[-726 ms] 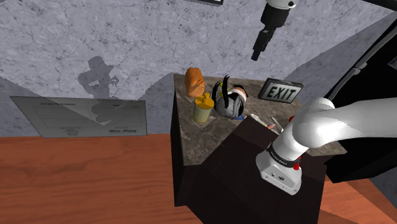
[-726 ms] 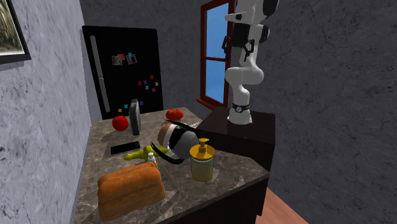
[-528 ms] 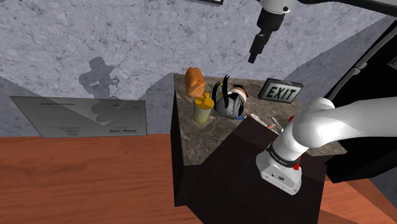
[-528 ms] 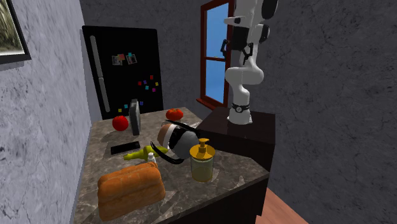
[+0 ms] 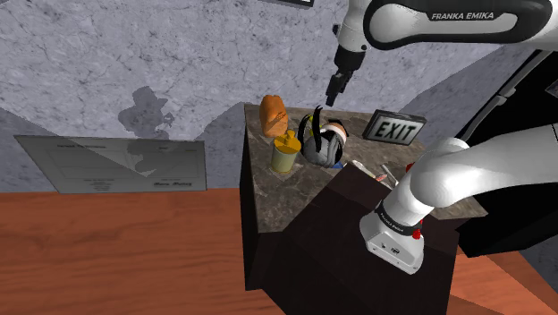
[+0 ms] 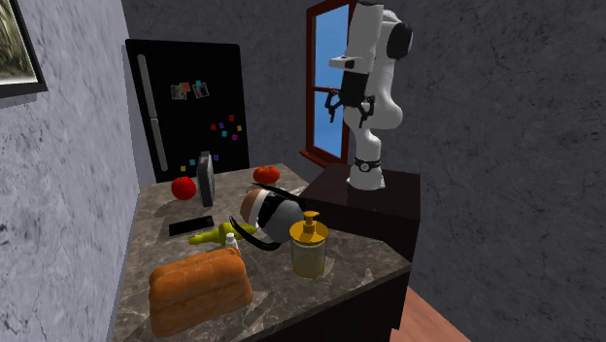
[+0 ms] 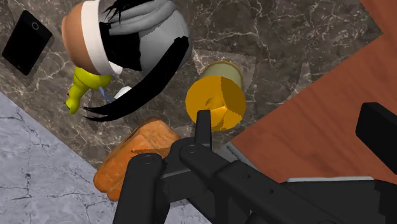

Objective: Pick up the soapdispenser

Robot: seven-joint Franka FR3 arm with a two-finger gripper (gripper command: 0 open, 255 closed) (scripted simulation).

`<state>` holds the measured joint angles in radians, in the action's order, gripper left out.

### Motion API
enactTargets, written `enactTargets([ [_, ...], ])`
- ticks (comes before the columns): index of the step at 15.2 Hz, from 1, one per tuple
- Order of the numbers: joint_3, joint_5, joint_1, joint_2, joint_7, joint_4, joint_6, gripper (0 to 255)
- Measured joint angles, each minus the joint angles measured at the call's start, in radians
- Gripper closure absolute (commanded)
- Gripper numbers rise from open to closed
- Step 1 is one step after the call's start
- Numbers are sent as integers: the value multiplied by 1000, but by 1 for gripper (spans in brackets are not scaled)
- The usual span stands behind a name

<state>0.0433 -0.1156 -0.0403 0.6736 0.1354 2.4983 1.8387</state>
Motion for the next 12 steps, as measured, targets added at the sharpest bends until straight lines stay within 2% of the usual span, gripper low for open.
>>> enactTargets([
  [7, -25, -44, -27, -174, 5, 71, 255, 0],
  [12, -34, -83, -47, -372, -10, 61, 450, 0],
])
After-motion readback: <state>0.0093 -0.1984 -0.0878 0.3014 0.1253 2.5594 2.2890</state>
